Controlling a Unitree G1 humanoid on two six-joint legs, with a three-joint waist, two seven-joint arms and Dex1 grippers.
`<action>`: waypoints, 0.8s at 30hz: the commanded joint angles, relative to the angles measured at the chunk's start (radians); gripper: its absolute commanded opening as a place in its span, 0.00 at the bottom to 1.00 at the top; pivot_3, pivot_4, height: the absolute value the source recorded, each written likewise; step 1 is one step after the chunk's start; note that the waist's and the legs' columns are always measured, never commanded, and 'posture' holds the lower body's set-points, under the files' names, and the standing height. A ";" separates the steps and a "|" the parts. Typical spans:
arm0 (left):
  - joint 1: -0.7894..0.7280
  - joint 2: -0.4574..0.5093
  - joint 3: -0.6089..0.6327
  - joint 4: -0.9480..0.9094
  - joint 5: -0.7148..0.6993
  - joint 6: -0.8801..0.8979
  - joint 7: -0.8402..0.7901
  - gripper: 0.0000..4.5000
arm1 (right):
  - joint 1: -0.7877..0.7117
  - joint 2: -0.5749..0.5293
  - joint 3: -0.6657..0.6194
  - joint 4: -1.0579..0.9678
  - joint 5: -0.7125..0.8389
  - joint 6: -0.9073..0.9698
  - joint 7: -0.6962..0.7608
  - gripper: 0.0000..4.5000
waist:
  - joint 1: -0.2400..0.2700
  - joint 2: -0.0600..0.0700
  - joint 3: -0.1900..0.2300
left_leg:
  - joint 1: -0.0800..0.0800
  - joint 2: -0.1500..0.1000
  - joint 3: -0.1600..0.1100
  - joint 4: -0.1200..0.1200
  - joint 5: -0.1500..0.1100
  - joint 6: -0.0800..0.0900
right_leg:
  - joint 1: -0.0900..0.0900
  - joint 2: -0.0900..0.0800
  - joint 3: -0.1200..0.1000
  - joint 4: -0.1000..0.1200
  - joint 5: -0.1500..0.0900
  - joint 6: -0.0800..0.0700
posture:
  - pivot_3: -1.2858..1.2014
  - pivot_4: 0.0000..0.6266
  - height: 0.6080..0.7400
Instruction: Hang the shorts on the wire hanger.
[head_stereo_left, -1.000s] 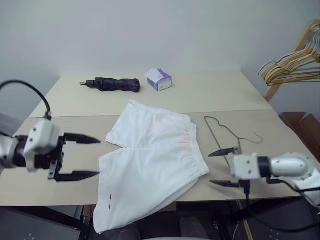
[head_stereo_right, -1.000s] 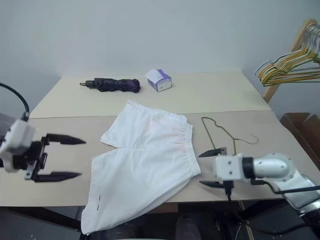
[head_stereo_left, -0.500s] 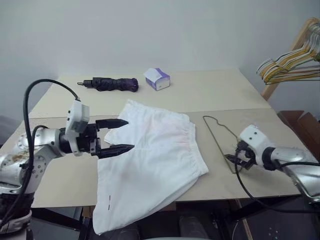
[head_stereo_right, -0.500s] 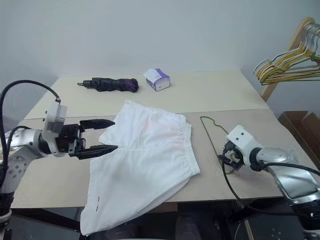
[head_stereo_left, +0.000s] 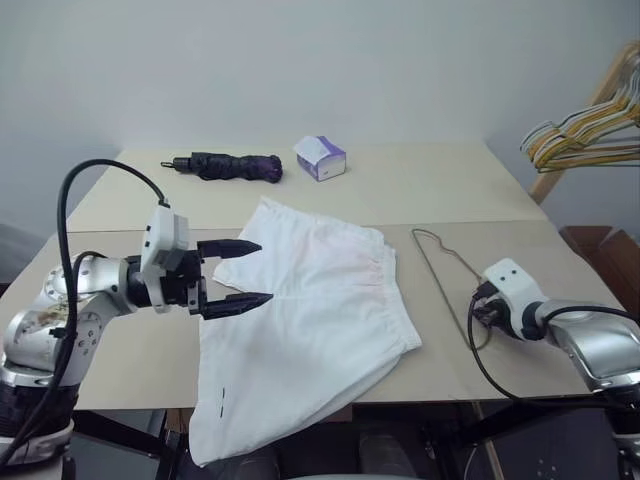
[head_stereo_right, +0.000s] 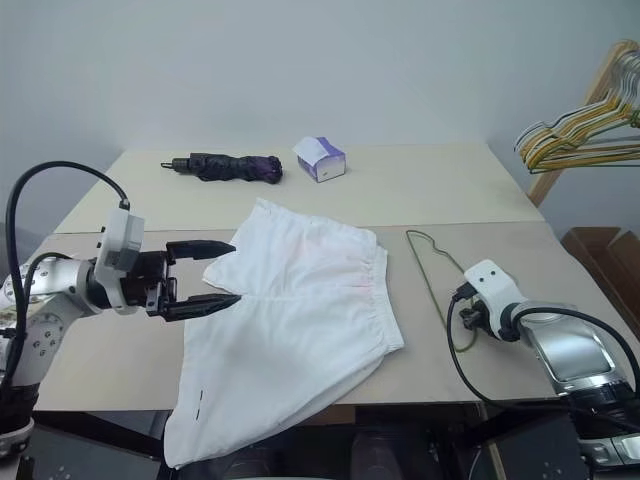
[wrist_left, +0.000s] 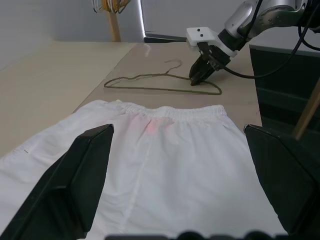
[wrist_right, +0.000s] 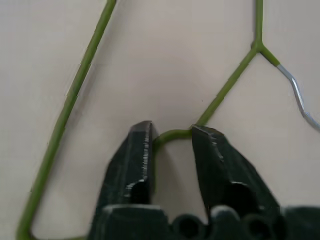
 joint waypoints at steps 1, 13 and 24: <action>0.000 -0.002 0.010 -0.006 0.015 -0.032 -0.005 1.00 | 0.012 -0.004 0.000 0.018 -0.014 0.058 0.013 0.05 | 0.003 -0.001 -0.001 | 0.000 0.000 0.000 0.000 0.000 0.000 | 0.000 0.000 0.000 0.000 0.000 0.000 | 0.44 0.00 1.00; -0.031 -0.039 -0.021 0.014 0.057 -0.072 -0.006 1.00 | -0.028 0.013 -0.109 -0.068 -0.021 0.079 -0.040 0.05 | 0.002 -0.002 -0.001 | -0.002 0.000 0.000 0.001 -0.001 0.000 | -0.002 0.000 0.000 -0.001 0.000 0.000 | 0.43 0.00 1.00; -0.062 -0.047 -0.039 0.031 0.069 -0.077 -0.019 1.00 | 0.057 -0.040 -0.158 -0.168 0.020 0.166 0.036 0.85 | -0.013 -0.001 -0.001 | -0.004 0.000 0.000 0.002 -0.001 0.001 | -0.004 0.000 0.000 0.000 0.000 0.001 | 0.43 0.00 1.00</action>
